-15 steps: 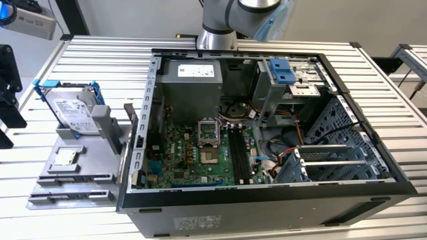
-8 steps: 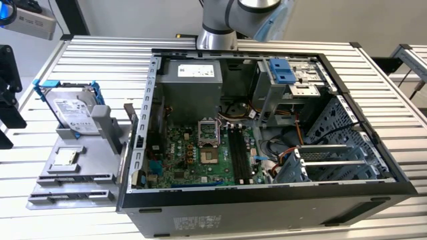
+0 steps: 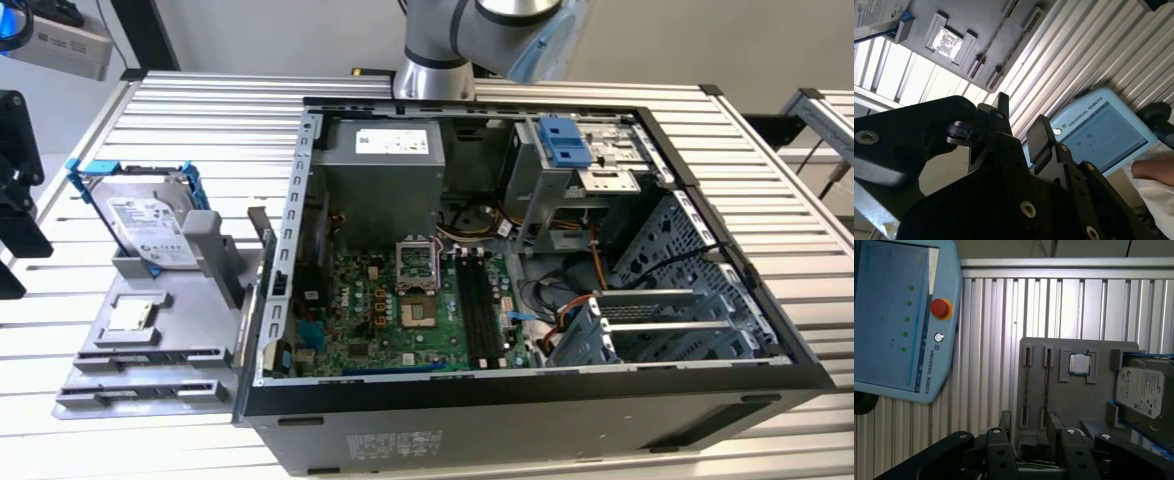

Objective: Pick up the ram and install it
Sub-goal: 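Pick up the ram and move it above insertion slot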

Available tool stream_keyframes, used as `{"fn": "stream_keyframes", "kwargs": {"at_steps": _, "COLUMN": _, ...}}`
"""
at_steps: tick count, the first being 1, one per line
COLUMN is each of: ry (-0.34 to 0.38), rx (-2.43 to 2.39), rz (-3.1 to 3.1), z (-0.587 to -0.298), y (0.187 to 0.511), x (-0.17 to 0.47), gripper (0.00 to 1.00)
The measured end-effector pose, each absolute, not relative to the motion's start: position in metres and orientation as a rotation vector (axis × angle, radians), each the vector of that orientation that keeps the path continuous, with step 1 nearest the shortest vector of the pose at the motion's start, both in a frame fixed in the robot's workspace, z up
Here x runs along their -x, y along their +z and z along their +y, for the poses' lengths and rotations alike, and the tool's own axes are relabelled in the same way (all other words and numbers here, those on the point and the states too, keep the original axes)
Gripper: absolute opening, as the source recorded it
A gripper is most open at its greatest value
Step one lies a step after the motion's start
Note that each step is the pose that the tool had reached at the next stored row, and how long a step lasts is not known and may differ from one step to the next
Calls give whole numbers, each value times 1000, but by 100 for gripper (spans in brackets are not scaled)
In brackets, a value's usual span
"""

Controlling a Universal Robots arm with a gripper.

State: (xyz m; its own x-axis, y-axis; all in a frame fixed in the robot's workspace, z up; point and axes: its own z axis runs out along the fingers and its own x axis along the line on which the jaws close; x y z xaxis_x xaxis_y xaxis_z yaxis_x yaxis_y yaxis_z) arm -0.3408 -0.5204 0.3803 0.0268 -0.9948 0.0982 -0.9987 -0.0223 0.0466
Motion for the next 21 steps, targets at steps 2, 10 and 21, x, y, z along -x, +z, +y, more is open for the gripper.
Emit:
{"fn": "stream_keyframes", "kwargs": {"at_steps": 2, "ry": 59, "rx": -2175, "rz": -2122, "z": -520, "y": 380, "x": 341, "gripper": 100}}
{"fn": "stream_keyframes", "kwargs": {"at_steps": 10, "ry": 62, "rx": -2173, "rz": -2120, "z": -520, "y": 380, "x": 341, "gripper": 100}}
{"fn": "stream_keyframes", "kwargs": {"at_steps": 21, "ry": 70, "rx": -2169, "rz": -2117, "z": -520, "y": 380, "x": 341, "gripper": 100}}
